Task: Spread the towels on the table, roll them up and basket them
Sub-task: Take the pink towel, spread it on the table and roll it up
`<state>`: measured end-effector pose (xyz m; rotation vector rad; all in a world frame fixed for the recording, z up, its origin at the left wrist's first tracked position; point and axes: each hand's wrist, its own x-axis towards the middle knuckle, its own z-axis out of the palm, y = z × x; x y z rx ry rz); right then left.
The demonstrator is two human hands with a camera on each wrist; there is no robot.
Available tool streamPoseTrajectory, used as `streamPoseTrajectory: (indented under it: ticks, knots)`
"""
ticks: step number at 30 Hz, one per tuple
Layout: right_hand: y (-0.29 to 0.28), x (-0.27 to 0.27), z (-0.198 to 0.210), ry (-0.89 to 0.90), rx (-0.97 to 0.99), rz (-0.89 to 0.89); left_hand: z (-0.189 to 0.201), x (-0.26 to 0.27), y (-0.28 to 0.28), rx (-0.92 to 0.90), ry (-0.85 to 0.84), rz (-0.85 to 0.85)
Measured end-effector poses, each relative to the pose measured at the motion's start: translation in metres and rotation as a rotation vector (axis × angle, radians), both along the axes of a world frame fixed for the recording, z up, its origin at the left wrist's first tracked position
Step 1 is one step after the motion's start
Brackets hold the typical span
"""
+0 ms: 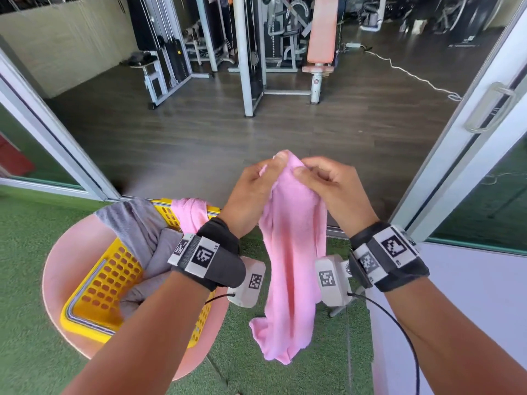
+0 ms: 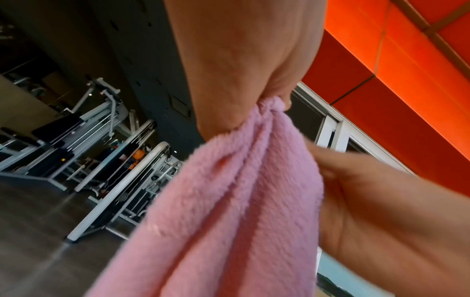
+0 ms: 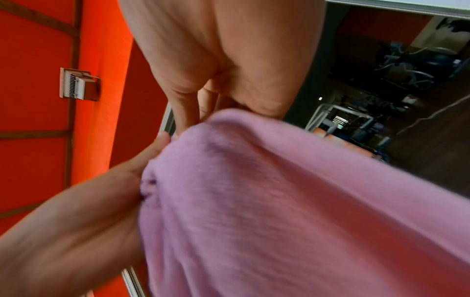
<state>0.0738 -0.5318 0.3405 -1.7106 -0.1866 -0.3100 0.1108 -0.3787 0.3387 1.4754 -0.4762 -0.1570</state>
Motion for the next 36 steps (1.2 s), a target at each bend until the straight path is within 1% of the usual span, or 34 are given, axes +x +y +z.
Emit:
streamPoseTrajectory:
  ticks: [2,3,4,5,6,7,9,10,11,12,14,16,18,20,21,22,24,25,26,28,31,33,34,36]
  knots:
    - [0.003,-0.003,-0.021,0.073,-0.036,-0.014,0.013,0.007,0.002,0.007,-0.094,0.225]
    - [0.004,-0.007,-0.032,0.106,-0.065,-0.007,0.019,0.012,0.005,0.015,-0.113,0.332]
    - [0.004,-0.010,-0.039,0.128,-0.090,-0.005,0.023,0.017,0.008,0.014,-0.111,0.404]
    - [0.003,-0.013,-0.042,0.129,-0.098,-0.006,0.029,0.019,0.010,0.015,-0.105,0.426]
    - [0.001,-0.014,-0.039,0.120,-0.097,-0.016,0.031,0.019,0.012,0.028,-0.098,0.393]
    - [-0.002,-0.012,-0.034,0.095,-0.090,-0.026,0.030,0.016,0.013,0.087,-0.099,0.323]
    - [-0.005,-0.008,-0.013,0.009,-0.072,-0.026,0.020,0.000,0.004,0.214,-0.128,0.100]
    - [-0.006,-0.004,-0.004,-0.035,-0.054,-0.003,0.015,-0.008,-0.001,0.219,-0.124,0.009]
    - [-0.006,-0.002,0.003,-0.066,-0.038,0.028,0.012,-0.014,-0.004,0.192,-0.101,-0.035]
    - [-0.007,0.001,0.005,-0.070,-0.028,0.045,0.010,-0.015,-0.005,0.145,-0.087,-0.045]
    - [-0.009,0.001,-0.002,-0.015,-0.032,0.048,0.012,-0.007,-0.001,0.033,-0.059,-0.043]
    - [-0.013,-0.005,-0.019,0.069,-0.060,0.039,0.021,0.003,0.011,-0.040,-0.029,0.040]
    - [-0.016,-0.014,-0.035,0.134,-0.061,0.021,0.029,0.016,0.023,-0.064,-0.031,0.139]
    - [-0.019,-0.019,-0.038,0.127,-0.066,-0.015,0.026,0.019,0.028,-0.073,-0.042,0.200]
    - [-0.020,-0.018,-0.034,0.096,-0.095,-0.030,0.023,0.015,0.025,-0.058,-0.027,0.184]
    - [-0.020,-0.018,-0.026,0.061,-0.133,-0.044,0.016,0.007,0.021,-0.019,-0.004,0.124]
    - [-0.016,-0.014,-0.005,-0.016,-0.169,-0.031,0.001,-0.008,0.011,0.085,0.055,-0.071]
    - [-0.013,-0.013,0.004,-0.046,-0.171,-0.006,-0.006,-0.013,0.006,0.094,0.092,-0.150]
    - [-0.009,-0.013,0.009,-0.058,-0.163,0.017,-0.008,-0.016,0.004,0.077,0.127,-0.174]
    - [-0.005,-0.018,0.009,-0.031,-0.182,0.023,-0.002,-0.013,0.009,0.001,0.169,-0.139]
    - [-0.013,-0.036,-0.014,0.098,-0.249,-0.028,0.017,-0.005,0.030,-0.178,0.232,-0.056]
    - [-0.022,-0.052,-0.024,0.132,-0.253,-0.075,0.025,0.004,0.044,-0.228,0.251,-0.041]
    - [-0.024,-0.061,-0.025,0.130,-0.255,-0.096,0.028,0.004,0.048,-0.197,0.227,-0.043]
    - [-0.025,-0.072,-0.017,0.097,-0.272,-0.110,0.025,-0.007,0.044,-0.025,0.158,-0.142]
